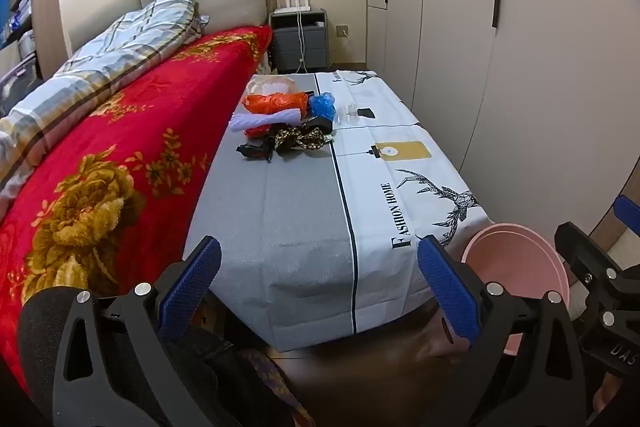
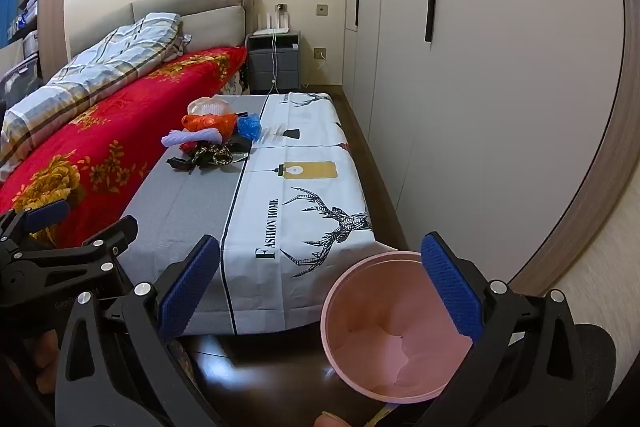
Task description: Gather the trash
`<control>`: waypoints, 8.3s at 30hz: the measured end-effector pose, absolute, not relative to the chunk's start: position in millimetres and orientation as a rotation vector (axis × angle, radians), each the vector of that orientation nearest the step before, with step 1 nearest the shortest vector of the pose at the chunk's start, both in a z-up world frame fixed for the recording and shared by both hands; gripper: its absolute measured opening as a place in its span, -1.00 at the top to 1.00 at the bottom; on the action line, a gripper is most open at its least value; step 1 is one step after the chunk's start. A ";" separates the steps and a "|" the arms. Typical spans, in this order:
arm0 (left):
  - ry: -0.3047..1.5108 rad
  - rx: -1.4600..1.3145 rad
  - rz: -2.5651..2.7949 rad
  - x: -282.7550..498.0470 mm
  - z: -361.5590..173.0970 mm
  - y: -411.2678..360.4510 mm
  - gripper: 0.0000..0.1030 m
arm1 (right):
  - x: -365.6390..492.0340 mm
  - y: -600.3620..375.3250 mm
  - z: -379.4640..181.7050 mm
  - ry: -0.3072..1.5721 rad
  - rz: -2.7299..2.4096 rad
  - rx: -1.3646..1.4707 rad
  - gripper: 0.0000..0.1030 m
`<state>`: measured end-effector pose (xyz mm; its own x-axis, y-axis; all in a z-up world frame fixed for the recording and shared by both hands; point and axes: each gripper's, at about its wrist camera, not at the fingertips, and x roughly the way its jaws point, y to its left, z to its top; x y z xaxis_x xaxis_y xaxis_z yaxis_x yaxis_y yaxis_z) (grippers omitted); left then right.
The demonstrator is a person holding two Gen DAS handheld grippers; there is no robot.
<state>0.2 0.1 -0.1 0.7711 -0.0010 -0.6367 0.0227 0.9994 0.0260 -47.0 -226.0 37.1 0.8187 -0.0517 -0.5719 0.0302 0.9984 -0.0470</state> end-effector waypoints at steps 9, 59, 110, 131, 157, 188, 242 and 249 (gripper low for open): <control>0.683 0.040 -0.010 0.6 -0.1 0.6 -0.86 | -46.5 -224.9 36.4 0.613 -0.044 -0.037 -0.91; 0.672 0.026 -0.010 3.4 0.3 1.8 -0.86 | -45.2 -221.2 35.6 0.618 -0.044 -0.045 -0.91; 0.647 -0.019 0.081 35.2 30.0 44.6 -0.85 | -5.9 -212.6 64.0 0.516 0.078 0.024 -0.91; 0.684 -0.083 0.371 180.0 21.8 172.1 -0.85 | 257.3 -83.0 -52.1 0.591 0.234 -0.123 -0.91; 0.683 -0.066 0.318 190.5 17.2 168.1 -0.85 | 280.2 -73.2 -72.8 0.616 0.388 -0.123 0.97; 0.661 0.013 0.214 270.9 -75.3 47.0 -0.85 | 122.4 -298.6 39.0 0.592 0.154 0.030 0.97; 0.716 0.028 0.264 326.9 -113.0 76.7 -0.42 | 149.2 -314.9 4.6 0.709 0.150 0.063 0.96; 0.759 0.050 0.238 350.3 -137.6 77.4 -0.42 | 159.2 -309.7 -10.4 0.756 0.155 0.053 0.96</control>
<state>350.3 77.4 -137.6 0.6999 0.2317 -0.6756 -0.1959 0.9719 0.1304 159.2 -309.7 -10.4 0.7171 0.1592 -0.6786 -0.1210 0.9872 0.1038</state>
